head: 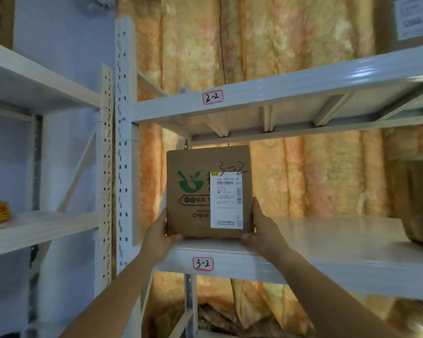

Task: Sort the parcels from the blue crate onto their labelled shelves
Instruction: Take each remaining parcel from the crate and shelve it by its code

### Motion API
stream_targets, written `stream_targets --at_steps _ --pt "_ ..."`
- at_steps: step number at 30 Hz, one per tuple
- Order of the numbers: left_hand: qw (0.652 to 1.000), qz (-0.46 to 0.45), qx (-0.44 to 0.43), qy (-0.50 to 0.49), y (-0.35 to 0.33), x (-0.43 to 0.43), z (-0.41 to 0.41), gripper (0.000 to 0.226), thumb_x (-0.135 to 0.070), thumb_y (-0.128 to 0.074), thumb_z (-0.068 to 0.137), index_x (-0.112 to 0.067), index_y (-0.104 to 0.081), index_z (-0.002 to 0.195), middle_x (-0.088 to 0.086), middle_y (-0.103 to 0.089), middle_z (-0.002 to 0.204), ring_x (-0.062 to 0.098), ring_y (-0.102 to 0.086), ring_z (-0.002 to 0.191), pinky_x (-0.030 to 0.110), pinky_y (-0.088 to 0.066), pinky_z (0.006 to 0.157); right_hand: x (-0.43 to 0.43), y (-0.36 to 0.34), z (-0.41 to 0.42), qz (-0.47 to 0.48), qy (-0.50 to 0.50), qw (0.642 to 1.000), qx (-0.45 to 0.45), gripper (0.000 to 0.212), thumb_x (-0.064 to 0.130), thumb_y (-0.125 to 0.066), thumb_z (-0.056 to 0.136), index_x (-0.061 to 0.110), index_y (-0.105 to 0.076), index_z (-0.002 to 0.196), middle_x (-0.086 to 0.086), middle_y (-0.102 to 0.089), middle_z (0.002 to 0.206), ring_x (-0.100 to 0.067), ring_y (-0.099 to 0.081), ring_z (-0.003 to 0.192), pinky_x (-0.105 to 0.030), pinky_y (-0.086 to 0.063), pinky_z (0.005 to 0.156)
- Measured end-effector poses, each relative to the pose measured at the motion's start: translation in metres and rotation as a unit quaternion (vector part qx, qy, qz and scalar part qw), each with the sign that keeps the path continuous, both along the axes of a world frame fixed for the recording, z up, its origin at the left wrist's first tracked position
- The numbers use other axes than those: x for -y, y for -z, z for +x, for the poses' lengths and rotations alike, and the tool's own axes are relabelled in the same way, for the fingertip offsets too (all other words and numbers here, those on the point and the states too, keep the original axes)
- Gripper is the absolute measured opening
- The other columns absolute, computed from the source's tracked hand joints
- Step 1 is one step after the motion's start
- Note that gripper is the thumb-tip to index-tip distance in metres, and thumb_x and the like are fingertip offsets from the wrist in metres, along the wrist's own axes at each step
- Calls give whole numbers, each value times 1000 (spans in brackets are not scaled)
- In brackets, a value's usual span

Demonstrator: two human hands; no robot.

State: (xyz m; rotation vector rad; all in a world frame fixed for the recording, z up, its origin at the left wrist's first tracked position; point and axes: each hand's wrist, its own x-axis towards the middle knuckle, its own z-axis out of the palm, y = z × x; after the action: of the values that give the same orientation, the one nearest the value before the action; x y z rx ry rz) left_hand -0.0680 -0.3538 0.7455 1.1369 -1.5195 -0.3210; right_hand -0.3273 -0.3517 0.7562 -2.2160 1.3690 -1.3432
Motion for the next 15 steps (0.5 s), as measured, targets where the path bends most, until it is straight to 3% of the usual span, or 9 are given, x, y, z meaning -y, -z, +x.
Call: stream_targets --at_steps 5,8,13,15 --pt "995 8 78 -57 9 10 3 75 -1 -64 82 -22 -27 144 5 -58 127 22 -55 113 26 -43 89 8 7 8 17 20 1000 -11 100 10 -64 86 24 10 152 -4 -53 138 -26 -53 122 -28 -42 88" --pt "991 30 105 -76 8 12 5 72 -4 -60 86 -21 -24 146 8 -56 131 24 -54 115 26 -42 88 8 9 8 17 35 999 -31 99 12 -64 86 24 9 151 -6 -55 135 -28 -55 119 -28 -41 82" --pt "976 100 144 -131 5 16 -1 81 -13 -50 94 -12 10 149 17 -52 132 32 -56 110 29 -43 76 5 13 10 12 63 996 -62 95 16 -63 87 24 8 151 -8 -59 130 -30 -59 111 -32 -43 79" --pt "970 106 163 -148 5 13 -5 77 -13 -43 97 -9 16 147 19 -50 134 32 -55 111 32 -46 80 3 11 10 31 69 994 -76 92 20 -62 88 19 5 151 -10 -56 134 -31 -58 114 -34 -45 83"
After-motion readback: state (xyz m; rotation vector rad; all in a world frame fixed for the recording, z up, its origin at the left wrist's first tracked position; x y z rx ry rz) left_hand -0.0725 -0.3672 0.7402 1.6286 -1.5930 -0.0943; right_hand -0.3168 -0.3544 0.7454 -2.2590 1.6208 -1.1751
